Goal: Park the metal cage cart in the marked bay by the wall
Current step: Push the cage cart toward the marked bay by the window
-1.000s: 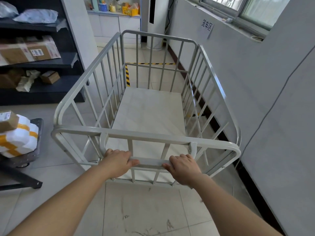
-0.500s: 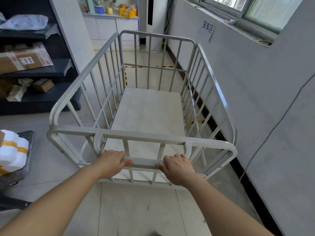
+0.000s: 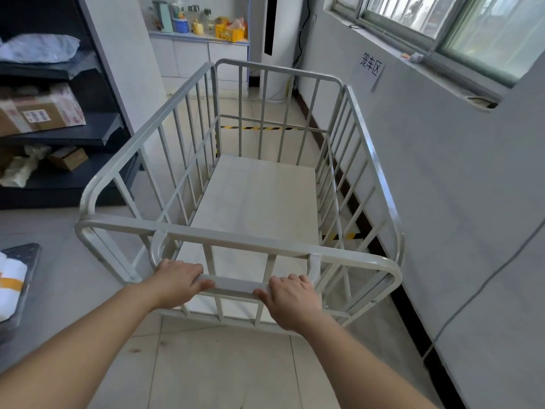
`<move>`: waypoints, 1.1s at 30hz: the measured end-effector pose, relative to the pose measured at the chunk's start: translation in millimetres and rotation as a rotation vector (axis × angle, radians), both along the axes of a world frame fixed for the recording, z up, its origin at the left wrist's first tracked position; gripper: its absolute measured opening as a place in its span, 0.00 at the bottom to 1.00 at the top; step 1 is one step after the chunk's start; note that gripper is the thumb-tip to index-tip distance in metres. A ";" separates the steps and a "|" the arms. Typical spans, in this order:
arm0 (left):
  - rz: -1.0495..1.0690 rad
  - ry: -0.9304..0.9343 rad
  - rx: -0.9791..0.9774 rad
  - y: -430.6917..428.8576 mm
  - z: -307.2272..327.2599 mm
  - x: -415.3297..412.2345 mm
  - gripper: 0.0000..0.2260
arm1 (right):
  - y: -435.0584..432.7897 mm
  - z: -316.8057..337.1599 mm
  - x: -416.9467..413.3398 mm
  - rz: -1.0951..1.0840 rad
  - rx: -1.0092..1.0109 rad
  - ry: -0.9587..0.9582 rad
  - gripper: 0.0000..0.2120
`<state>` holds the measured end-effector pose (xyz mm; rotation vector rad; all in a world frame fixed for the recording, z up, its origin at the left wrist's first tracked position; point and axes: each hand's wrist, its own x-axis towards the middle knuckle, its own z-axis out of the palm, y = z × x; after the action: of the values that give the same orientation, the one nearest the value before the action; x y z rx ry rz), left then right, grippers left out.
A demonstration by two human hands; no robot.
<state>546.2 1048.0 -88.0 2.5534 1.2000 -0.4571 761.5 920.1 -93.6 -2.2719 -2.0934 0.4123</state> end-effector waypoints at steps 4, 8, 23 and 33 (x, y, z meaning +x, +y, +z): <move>-0.006 0.002 0.016 30.5 -2.5 16.5 0.18 | 30.9 -1.2 18.0 -0.002 -0.008 0.005 0.47; 0.006 -0.015 0.005 62.5 -4.2 33.2 0.18 | 62.8 0.3 36.1 0.002 -0.019 0.004 0.47; -0.003 0.000 0.024 189.7 -12.0 107.1 0.18 | 190.6 12.7 107.6 -0.042 -0.194 -0.042 0.28; 0.001 -0.008 0.005 257.2 -13.7 160.8 0.17 | 259.0 11.4 164.7 -0.044 -0.207 -0.028 0.27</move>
<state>707.0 1305.2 -101.7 2.5565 1.2009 -0.4444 926.2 1179.1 -82.2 -2.4426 -2.0987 0.6265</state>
